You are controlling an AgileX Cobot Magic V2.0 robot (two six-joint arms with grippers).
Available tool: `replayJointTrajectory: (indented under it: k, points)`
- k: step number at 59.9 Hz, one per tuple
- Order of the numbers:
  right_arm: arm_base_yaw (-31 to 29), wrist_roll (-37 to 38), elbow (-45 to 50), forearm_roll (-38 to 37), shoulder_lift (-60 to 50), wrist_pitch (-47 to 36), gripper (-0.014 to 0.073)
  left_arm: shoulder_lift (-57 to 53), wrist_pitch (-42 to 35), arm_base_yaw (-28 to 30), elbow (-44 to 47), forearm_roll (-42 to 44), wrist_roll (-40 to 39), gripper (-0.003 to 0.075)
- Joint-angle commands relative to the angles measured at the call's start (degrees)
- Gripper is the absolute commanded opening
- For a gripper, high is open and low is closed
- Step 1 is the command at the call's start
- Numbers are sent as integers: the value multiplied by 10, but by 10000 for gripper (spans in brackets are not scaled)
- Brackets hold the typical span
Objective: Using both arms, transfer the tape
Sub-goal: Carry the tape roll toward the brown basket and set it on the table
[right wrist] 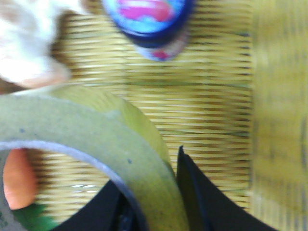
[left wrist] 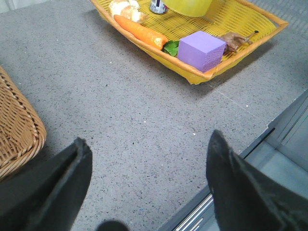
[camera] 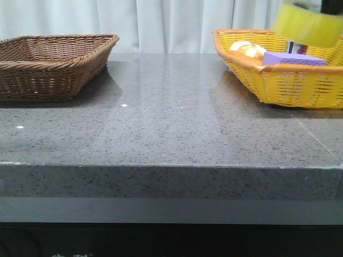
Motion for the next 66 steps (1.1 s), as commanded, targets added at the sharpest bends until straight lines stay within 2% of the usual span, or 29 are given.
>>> replayJointTrajectory:
  k: [1,11,20,38,52,66]
  points:
    - [26,0,-22,16,-61,28,183,-1,-44,-5,-17,-8,1,491]
    - [88,0,-22,17,-79,28,183,-1,-44,-5,-17,-8,1,491]
    - [171,0,-22,17,-79,26,183,-1,-44,-5,-17,-8,1,491]
    - [293,0,-20,-7,-64,-13,183,-1,-44,-5,-17,-8,1,491]
    - [337,0,-20,-57,-24,4,183,-1,-44,-5,-17,-8,1,491]
    - [347,0,-20,-87,18,21,185,-1,-44,-5,-17,-8,1,491]
